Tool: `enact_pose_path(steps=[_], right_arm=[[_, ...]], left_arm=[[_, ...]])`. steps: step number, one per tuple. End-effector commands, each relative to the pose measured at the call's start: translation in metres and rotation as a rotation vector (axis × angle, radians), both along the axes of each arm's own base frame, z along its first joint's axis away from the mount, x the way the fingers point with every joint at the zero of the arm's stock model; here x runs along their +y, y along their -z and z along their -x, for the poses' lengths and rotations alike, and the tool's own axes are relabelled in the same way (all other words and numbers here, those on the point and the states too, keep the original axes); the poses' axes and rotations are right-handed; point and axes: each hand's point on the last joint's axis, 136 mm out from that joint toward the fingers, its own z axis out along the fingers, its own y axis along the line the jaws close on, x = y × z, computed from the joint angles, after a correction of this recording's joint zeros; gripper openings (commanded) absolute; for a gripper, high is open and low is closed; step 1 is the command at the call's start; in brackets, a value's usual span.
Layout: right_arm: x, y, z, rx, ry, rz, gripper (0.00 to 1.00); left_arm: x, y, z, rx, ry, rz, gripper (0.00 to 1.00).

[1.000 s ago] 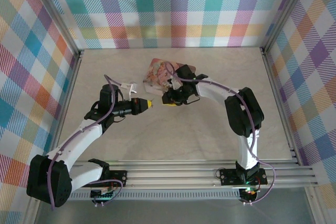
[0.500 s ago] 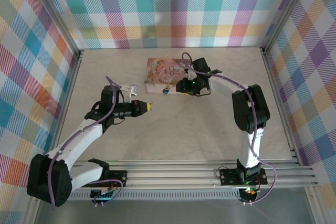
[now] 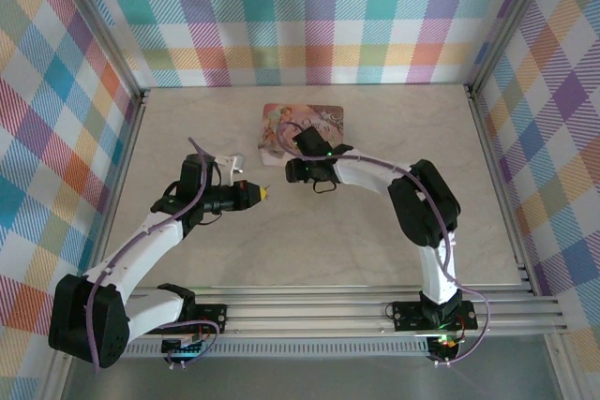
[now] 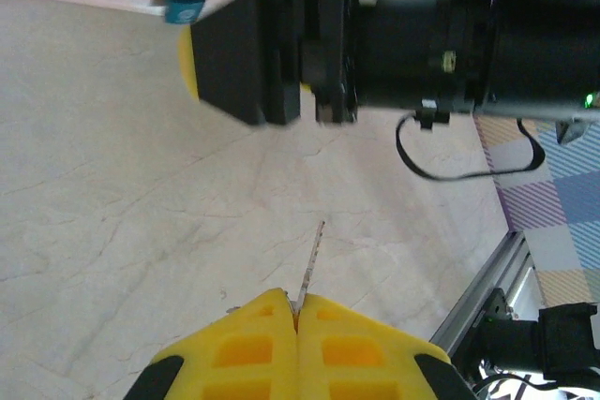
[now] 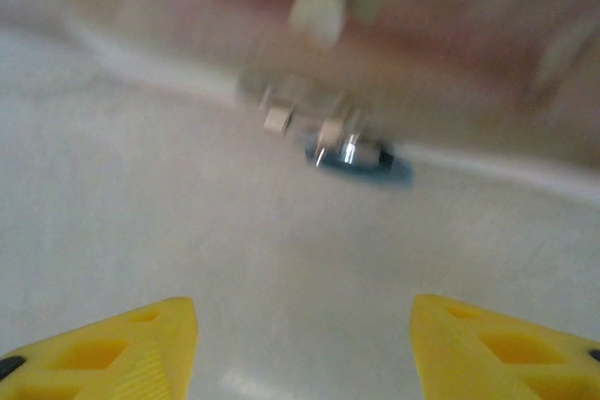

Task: Unlock the padlock with the key

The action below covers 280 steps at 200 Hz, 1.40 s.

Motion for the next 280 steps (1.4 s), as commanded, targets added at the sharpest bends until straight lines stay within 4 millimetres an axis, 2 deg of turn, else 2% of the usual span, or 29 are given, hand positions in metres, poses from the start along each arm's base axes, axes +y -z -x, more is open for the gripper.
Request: enact_pose_path(steps=[1,136,193,242,280], right_arm=[[-0.013,0.003,-0.020,-0.047,0.118,0.067,0.62],[-0.002,0.011,-0.046,-0.079,0.188,0.128,0.61],[0.000,0.017,-0.049,-0.077,0.177,0.153,0.55],[0.007,0.018,-0.055,-0.091,0.133,0.166,0.49],[0.007,0.017,-0.057,-0.104,0.111,0.182,0.40]], left_arm=[[0.003,0.000,-0.002,0.002,0.007,-0.009,0.00],[0.010,-0.002,0.005,-0.002,0.000,0.003,0.00],[0.007,-0.009,0.005,-0.015,0.010,0.022,0.00],[0.016,-0.015,0.014,-0.042,-0.039,0.018,0.00],[0.022,-0.017,0.022,-0.055,-0.065,0.009,0.00]])
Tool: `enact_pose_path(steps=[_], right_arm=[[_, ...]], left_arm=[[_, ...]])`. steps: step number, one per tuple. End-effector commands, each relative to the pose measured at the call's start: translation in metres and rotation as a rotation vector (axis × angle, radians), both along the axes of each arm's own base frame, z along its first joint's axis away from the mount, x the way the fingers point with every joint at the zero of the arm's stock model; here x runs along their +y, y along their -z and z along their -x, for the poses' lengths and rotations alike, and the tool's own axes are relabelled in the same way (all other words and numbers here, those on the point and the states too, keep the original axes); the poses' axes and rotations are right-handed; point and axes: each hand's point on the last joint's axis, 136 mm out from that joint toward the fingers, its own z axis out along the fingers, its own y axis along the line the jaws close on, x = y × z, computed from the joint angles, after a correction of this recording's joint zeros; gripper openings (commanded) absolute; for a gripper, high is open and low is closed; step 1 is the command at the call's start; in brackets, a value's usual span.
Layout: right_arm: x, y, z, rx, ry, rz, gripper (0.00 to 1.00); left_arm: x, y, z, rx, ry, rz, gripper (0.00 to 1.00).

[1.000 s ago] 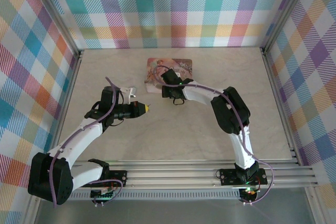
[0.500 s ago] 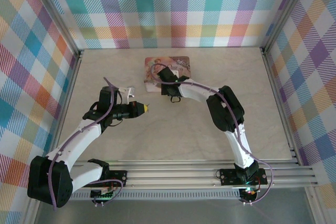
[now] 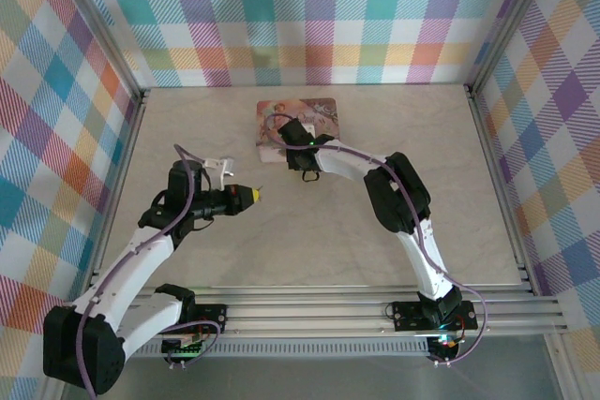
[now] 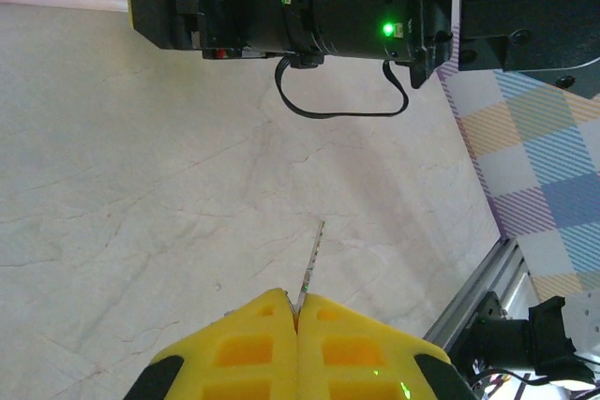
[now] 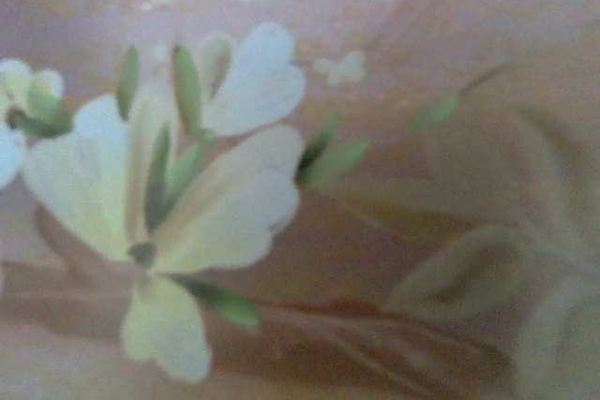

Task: Unlock the padlock with the key

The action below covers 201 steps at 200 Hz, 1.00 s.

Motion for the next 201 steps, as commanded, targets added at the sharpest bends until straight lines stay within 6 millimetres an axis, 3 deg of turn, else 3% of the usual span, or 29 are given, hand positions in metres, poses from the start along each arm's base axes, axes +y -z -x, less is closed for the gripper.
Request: enact_pose_path(steps=[1,56,111,153,201], right_arm=[[0.004,-0.003,-0.004,-0.022,-0.028,0.023,0.40],[0.001,-0.016,-0.006,-0.043,-0.082,0.028,0.19],[-0.020,-0.027,0.014,0.039,-0.152,-0.123,0.00],[-0.045,-0.035,0.038,0.120,-0.151,-0.205,0.00],[-0.061,-0.053,0.068,0.205,-0.108,-0.295,0.00]], left_arm=[[0.009,0.005,0.005,0.021,-0.041,-0.008,0.00],[0.014,0.002,0.010,0.001,-0.066,-0.014,0.00],[0.007,0.002,0.005,-0.010,-0.035,0.009,0.00],[-0.003,0.002,-0.005,-0.027,0.005,0.051,0.00],[-0.016,0.000,-0.019,-0.048,0.044,0.082,0.00]])
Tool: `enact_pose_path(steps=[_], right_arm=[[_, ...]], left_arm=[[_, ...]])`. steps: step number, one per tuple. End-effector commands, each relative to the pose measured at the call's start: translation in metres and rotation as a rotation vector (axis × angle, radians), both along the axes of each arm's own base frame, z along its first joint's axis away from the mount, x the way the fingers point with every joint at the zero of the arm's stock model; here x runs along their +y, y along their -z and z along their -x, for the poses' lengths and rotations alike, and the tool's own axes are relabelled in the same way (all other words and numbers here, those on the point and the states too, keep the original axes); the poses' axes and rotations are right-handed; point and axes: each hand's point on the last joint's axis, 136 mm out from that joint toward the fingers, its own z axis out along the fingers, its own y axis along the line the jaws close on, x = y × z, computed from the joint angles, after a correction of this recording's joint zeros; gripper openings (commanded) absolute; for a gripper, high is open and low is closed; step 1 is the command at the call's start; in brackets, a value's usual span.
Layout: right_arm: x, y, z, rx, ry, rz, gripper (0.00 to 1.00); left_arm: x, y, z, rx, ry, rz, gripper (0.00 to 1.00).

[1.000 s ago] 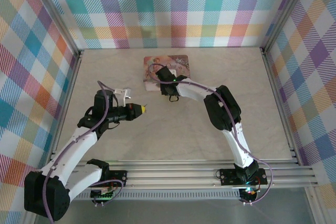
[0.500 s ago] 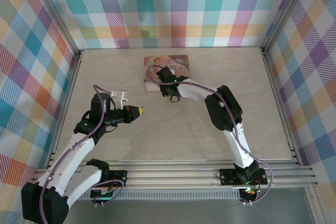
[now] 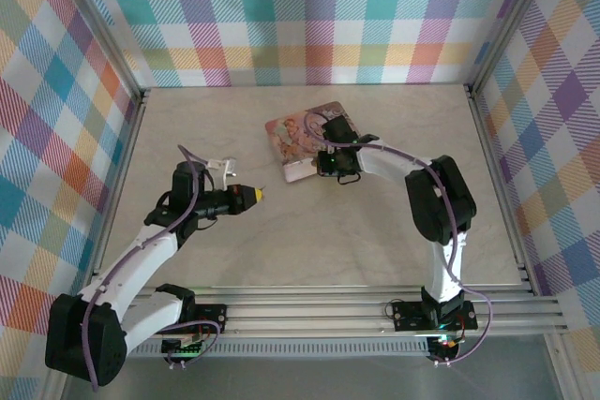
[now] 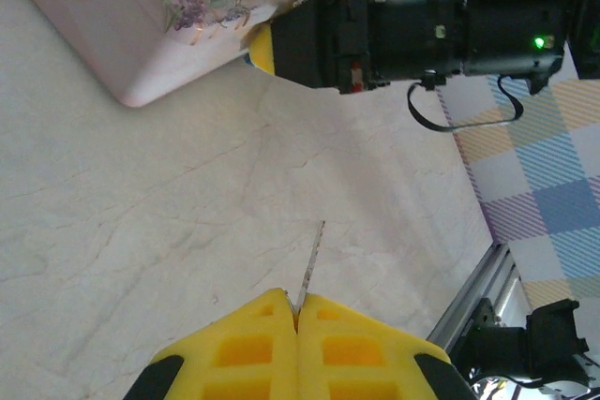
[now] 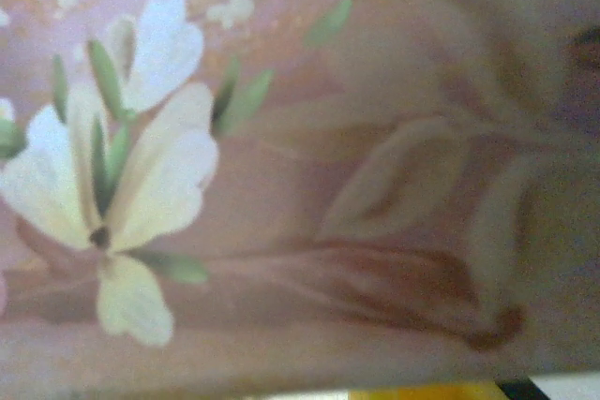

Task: Unlock the padlock with the key

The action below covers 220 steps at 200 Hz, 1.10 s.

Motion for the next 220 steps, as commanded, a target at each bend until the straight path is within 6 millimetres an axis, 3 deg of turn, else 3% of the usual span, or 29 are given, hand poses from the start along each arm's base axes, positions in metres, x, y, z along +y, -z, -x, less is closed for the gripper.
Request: enact_pose_path(steps=[1,50,90,120,174,220], right_arm=[[0.008,-0.036,0.018,0.021,0.001,-0.111,0.00],[0.013,-0.061,0.043,0.106,0.036,-0.225,0.00],[0.030,-0.086,0.043,0.144,-0.016,-0.302,0.00],[0.038,-0.095,0.041,0.190,-0.020,-0.340,0.00],[0.039,-0.094,0.040,0.232,-0.036,-0.364,0.00],[0.042,-0.068,0.032,0.208,-0.101,-0.345,0.00]], left_arm=[[-0.010,-0.014,-0.009,-0.058,0.037,0.042,0.00],[-0.026,-0.024,-0.024,-0.094,0.099,0.061,0.00],[-0.043,-0.033,-0.030,-0.123,0.165,0.112,0.00],[-0.052,-0.030,-0.028,-0.151,0.181,0.120,0.00],[-0.058,-0.016,-0.028,-0.135,0.168,0.139,0.00],[-0.055,-0.007,-0.030,-0.116,0.148,0.116,0.00]])
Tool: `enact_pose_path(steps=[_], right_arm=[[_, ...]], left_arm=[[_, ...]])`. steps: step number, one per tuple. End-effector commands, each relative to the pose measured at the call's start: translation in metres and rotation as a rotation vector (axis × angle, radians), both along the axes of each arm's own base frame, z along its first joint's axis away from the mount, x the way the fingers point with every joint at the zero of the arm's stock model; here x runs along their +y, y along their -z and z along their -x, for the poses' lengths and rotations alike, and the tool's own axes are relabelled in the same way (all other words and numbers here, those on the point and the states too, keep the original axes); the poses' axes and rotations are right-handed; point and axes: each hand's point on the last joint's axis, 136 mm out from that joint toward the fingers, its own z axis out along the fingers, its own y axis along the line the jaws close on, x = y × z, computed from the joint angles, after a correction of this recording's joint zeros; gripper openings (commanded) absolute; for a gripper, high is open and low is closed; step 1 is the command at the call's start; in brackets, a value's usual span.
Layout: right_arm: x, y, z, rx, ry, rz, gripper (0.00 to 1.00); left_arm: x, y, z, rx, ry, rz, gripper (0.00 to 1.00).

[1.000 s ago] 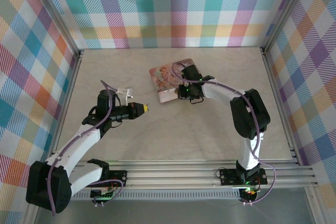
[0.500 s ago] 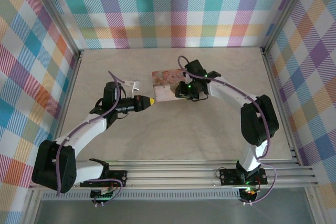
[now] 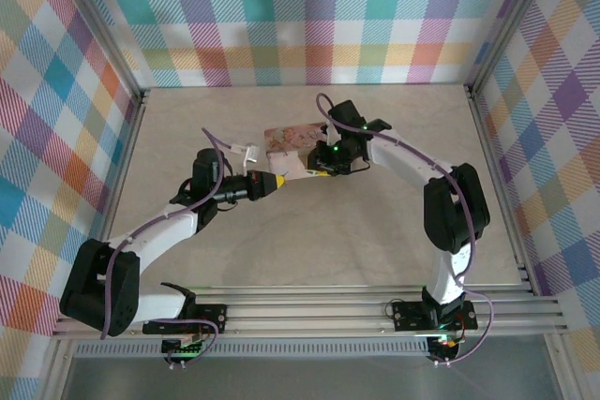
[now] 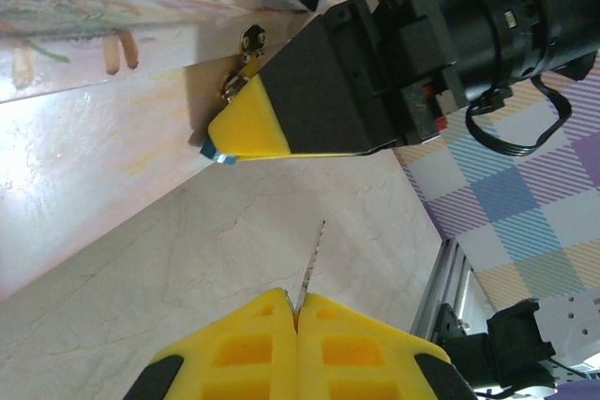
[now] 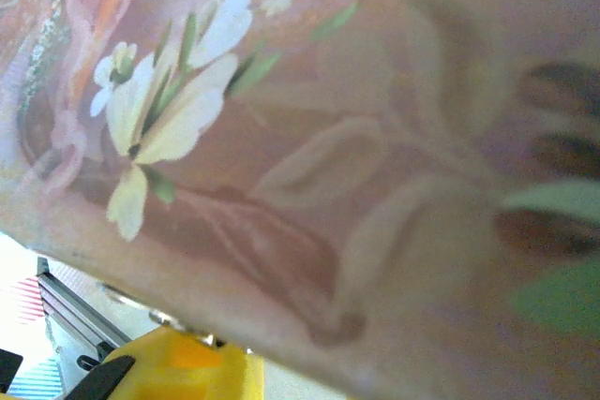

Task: Unlock the padlock with the key

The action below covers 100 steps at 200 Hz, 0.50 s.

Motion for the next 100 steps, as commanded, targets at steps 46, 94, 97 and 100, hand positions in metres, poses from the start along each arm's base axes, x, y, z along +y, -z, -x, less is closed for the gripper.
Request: enact_pose_path(steps=[46,94,97,100], right_arm=[[0.003,0.047,-0.013,-0.137,-0.144,0.024,0.00],[-0.010,0.073,-0.017,-0.213,-0.163,0.106,0.00],[-0.012,0.075,-0.018,-0.216,-0.158,0.117,0.00],[-0.014,0.076,-0.019,-0.222,-0.154,0.125,0.00]], left_arm=[[0.008,0.010,0.008,0.006,-0.038,-0.044,0.00],[0.019,0.015,0.017,0.025,-0.081,-0.083,0.00],[0.020,0.015,0.018,0.025,-0.084,-0.085,0.00],[0.021,0.014,0.018,0.024,-0.086,-0.086,0.00]])
